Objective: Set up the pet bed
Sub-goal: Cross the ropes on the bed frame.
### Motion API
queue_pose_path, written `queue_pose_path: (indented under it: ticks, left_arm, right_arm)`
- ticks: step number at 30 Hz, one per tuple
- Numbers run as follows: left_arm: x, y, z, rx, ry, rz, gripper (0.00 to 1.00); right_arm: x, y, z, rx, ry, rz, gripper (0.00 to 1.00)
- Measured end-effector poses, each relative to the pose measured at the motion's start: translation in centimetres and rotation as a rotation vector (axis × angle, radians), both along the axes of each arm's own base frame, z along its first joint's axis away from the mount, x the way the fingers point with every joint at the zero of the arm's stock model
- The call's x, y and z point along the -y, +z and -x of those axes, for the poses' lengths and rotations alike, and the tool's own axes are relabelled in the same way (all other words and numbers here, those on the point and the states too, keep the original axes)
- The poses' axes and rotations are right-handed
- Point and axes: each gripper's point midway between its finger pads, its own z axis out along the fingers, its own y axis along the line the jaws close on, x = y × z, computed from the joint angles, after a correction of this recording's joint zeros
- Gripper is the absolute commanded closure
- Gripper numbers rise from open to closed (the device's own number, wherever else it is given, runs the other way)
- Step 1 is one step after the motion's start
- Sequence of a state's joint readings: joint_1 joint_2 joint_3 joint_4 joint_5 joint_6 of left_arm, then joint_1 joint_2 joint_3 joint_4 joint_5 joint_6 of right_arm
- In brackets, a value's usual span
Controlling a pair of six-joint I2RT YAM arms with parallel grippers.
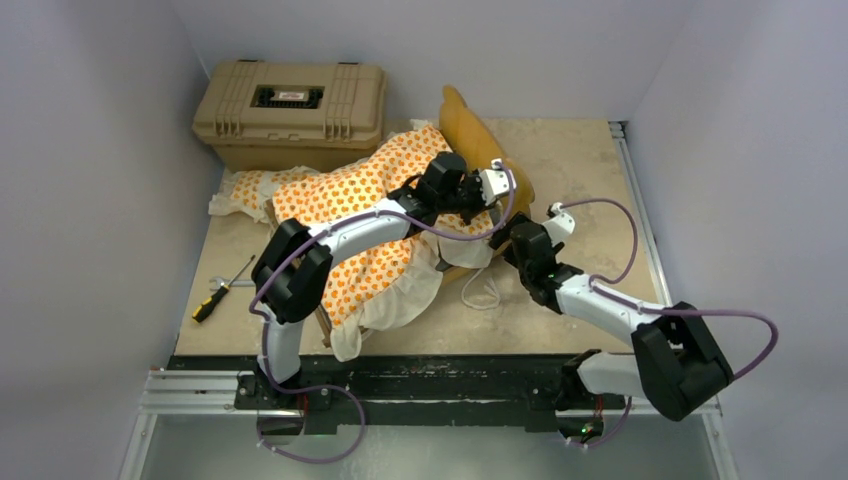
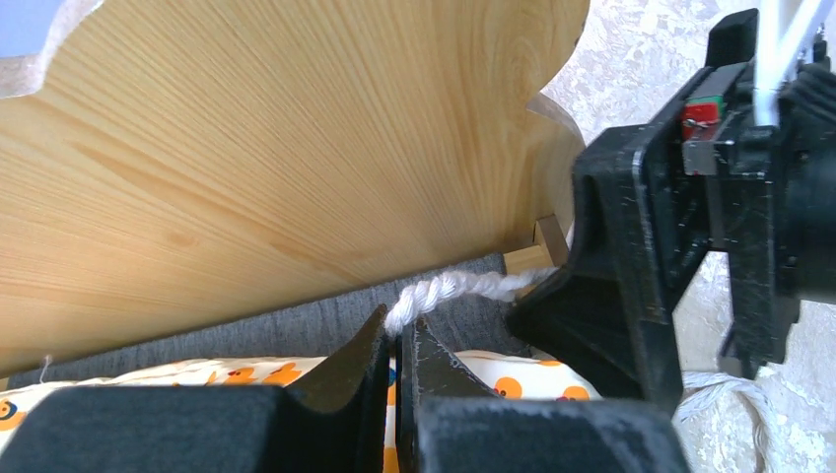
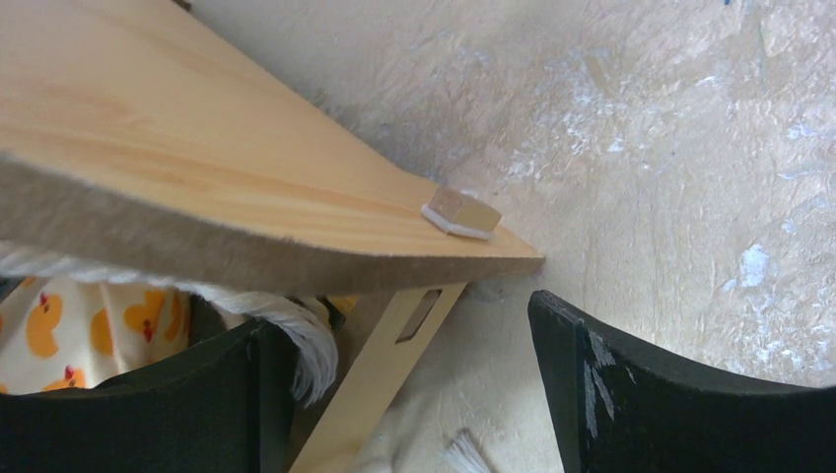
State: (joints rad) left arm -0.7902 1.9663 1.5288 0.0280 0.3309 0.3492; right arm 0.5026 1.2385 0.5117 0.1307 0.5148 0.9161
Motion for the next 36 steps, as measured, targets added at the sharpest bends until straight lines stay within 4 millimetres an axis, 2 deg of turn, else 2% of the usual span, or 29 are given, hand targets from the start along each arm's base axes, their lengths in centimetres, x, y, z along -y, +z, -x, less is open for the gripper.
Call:
queue_pose_path:
  ticks: [5,12,18,21,25,28,36]
  left_arm:
    - [-0.1,-0.9,0.3,-0.012,-0.006,-0.005,1.00]
    - [-0.8,-3.1,1.1,-0.047,-0.008,-0.039,1.00]
    - [-1.1,-4.0,1.3,-0.056,-0.008,-0.047,1.00]
    - [-1.0,-3.8,1.2,-0.050,-0.008,-0.042,1.00]
    - [-1.0,-3.9,1.2,-0.048,-0.005,-0.041,1.00]
    - [-1.1,-4.1,1.2,-0.047,-0.003,-0.041,1.00]
    - [-1.1,-4.1,1.2,-0.045,-0.003,-0.039,1.00]
  right_arm:
    - [0.3,-0.4,-0.5,-0.024,-0.056,0.006,0.14]
    - [0.5,-0.2,-0.3,-0.112,-0.115,0.023,0.11]
    - [0.4,0.3,0.2,-0.156,-0.119,0.051,0.10]
    - [0.5,1.7,0.6,-0.146,-0.093,0.060,0.10]
    - [0.3,5.7,0.3,-0.061,-0.063,0.030,0.09]
    - [0.3,7.4,0.2,-0.025,-0.055,0.020,0.09]
    - [1.4,5.9,0.8,-0.078,-0.086,0.083,0.09]
